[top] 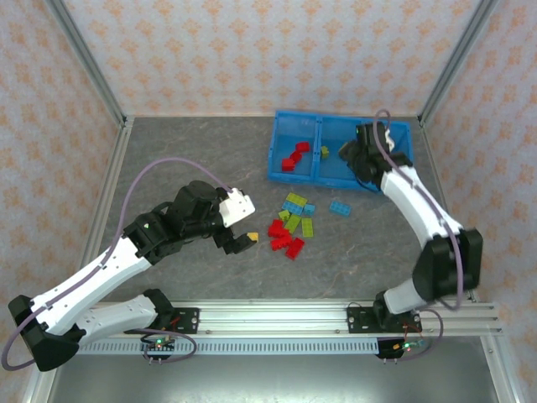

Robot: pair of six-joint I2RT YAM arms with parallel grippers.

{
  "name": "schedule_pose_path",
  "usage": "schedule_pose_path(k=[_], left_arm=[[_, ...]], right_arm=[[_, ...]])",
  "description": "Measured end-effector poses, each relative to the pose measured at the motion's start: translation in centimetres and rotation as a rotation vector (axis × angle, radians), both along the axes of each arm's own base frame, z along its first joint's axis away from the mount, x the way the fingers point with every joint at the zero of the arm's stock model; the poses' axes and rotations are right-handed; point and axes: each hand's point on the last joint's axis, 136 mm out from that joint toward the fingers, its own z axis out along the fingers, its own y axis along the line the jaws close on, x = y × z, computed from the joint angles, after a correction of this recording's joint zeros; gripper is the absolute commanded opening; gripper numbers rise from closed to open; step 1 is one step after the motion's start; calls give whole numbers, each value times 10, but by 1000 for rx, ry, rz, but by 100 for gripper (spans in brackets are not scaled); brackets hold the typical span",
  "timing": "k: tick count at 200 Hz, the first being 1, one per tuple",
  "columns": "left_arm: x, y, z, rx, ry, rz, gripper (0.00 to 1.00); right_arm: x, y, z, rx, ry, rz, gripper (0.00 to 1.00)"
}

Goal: Sort the legos into containers by color

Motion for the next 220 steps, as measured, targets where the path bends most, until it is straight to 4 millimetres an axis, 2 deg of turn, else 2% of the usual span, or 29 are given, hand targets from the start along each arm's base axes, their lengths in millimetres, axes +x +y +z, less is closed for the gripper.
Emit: schedule_pose_path(k=[16,30,51,60,79,109,122,137,162,186,200,220], left_arm=[[2,-1,-5,12,13,1,100],[2,-2,-10,25,27,1,100],[3,-1,-15,42,41,4,100],[3,0,-16,48,42,8,100],[4,1,-17,59,34,14,100],[5,2,-17,62,31,15,100],[5,2,-17,63,32,20,100],[7,2,-19,52,54,49,100],[20,0,-18,-9,136,185,99],[37,-5,-21,-99,253,376,89],[44,-9,-34,-135,343,486,85],[40,-26,-64,-135,466,572,80]], right_arm=[[40,-2,-15,17,33,0,56],[70,0,-33,44,75,13,64],[99,3,-54,61,127,29,74],[103,4,-57,60,145,35,78],[103,7,-47,60,146,43,84],[91,5,-27,52,136,55,85],[76,4,-14,48,123,69,85],[50,4,6,47,95,100,85],[-14,14,44,40,19,201,85],[-86,41,75,36,-71,376,85],[-125,55,81,48,-96,475,85],[-164,54,66,65,-53,522,85]])
